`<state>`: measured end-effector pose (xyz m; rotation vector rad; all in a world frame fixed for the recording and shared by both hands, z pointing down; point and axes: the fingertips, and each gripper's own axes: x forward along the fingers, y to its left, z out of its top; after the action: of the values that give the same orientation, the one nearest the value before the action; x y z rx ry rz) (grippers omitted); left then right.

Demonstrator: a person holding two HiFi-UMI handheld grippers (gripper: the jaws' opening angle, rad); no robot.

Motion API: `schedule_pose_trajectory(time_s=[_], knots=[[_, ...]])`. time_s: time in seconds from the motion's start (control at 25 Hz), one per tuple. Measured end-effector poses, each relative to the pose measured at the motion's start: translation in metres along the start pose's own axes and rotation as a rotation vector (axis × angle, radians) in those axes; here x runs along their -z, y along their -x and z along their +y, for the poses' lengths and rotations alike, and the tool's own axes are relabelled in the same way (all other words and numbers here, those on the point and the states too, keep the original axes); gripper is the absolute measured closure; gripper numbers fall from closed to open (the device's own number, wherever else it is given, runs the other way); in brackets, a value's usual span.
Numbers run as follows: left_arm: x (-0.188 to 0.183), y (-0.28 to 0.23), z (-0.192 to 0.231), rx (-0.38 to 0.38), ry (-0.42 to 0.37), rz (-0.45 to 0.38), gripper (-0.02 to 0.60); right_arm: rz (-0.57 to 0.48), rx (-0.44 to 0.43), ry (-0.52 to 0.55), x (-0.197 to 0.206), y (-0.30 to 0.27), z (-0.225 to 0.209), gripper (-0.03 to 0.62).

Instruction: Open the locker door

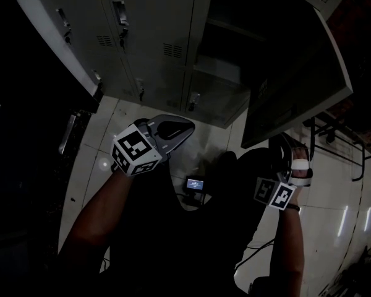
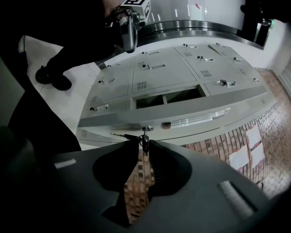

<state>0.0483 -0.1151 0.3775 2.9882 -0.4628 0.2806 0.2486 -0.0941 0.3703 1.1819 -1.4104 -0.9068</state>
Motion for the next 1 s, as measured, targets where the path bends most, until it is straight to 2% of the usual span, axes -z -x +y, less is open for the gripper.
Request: schedule_pose_trajectory(time_s=[0.12,0.24,0.36,0.6,0.8,1.0], knots=[[0.0,-0.001,-0.001,0.002,0.0,0.0,0.569,-0.031,-0.043,-0.138,0.004,0.008,0.002,0.479],[0.001,-0.002,-0.002,0.004,0.001,0.002,0.569,-0.086,-0.108,-0.331,0.004,0.02,0.003,0.473],[0.0,-0.002,-0.002,0.004,-0.001,0.003,0.569,-0.157,-0.158,-0.432,-0.006,0.035,0.0,0.474],[0.001,-0.002,-0.002,0.002,-0.001,0.001,0.569,-0.27,-0.219,-0.555,-0.037,0.053,0.001,0.534],[0.001,-0.001,-0.002,0.001,0.0,0.002,0.569,-0.408,-0.262,-0.795,-0.064,0.054,-0.004,0.581],[0.001,0.001,-0.002,0.008,0.002,-0.004,0.569,-0.467,-0.384,-0.988,-0.076,0.051,0.004,0.592]])
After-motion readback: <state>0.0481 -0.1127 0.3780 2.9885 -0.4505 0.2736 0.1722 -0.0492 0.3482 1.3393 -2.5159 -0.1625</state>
